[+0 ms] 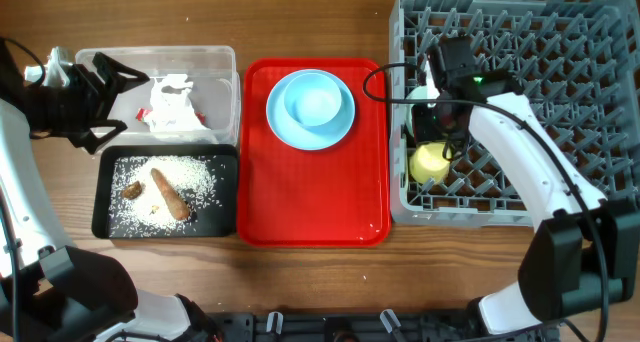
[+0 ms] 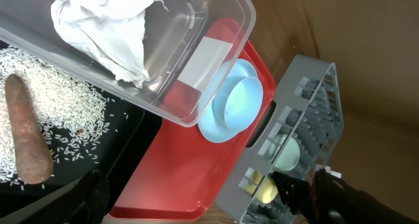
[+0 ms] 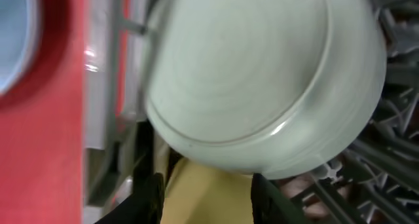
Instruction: Sort waste into correct bins and load items into the dishwasher rack
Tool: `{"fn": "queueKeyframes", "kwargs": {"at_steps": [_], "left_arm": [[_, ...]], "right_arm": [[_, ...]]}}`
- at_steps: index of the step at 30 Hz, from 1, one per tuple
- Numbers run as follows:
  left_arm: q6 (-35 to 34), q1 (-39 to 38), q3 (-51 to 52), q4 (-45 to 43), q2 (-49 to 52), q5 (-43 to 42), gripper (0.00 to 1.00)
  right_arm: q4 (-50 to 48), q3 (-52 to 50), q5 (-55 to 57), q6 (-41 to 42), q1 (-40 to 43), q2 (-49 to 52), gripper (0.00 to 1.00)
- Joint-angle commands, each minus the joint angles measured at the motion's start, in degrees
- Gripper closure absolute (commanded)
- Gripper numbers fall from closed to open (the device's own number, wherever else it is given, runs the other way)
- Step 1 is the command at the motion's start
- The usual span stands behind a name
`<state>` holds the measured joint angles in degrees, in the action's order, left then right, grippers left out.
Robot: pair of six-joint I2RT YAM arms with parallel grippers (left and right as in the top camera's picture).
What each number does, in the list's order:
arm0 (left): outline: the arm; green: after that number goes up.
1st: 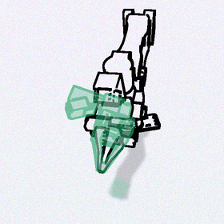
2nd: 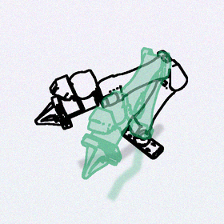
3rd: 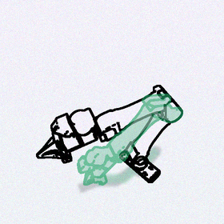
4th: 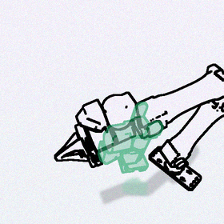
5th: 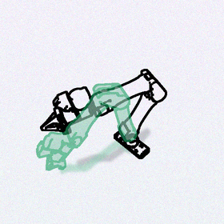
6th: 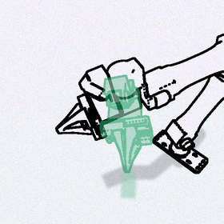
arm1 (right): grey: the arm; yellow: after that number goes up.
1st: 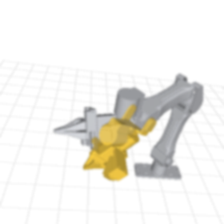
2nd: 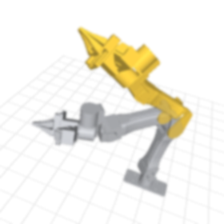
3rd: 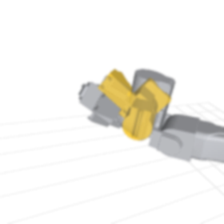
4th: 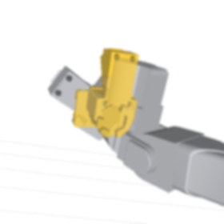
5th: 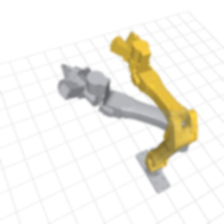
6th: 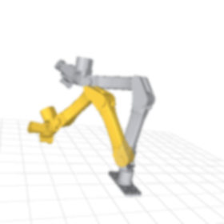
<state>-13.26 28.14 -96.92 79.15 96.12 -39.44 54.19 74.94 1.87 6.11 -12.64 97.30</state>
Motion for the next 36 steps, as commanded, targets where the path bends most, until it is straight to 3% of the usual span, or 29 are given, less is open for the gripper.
{"fn": "queueKeyframes", "kwargs": {"at_steps": [1,7,11,20,24,30,36], "left_arm": [[-0.5,0.2,-0.1,0.0,0.2,0.2,0.0],[-0.5,0.2,-0.1,0.0,0.2,0.2,0.0],[-0.5,0.2,-0.1,0.0,0.2,0.2,0.0],[-0.5,0.2,-0.1,0.0,0.2,0.2,0.0],[-0.5,0.2,-0.1,0.0,0.2,0.2,0.0],[-0.5,0.2,-0.1,0.0,0.2,0.2,0.0],[-0.5,0.2,-0.1,0.0,0.2,0.2,0.0]], "right_arm": [[-0.6,2.9,-5.9,-1.6,0.3,-5.5,0.56],[-0.5,2.8,-14.5,1.4,0.3,-7.6,0.56],[-1.2,0.8,-14.5,2.9,0.2,-7.5,0.56],[-15.3,-2.6,-7.0,1.5,-0.5,-2.4,0.53],[-12.2,-2.6,-5.8,1.6,-0.5,0.6,0.55],[-2.2,-2.5,5.9,3.0,-0.2,0.0,0.59],[-1.8,-1.5,6.8,2.8,-0.2,-2.6,0.59]]}}
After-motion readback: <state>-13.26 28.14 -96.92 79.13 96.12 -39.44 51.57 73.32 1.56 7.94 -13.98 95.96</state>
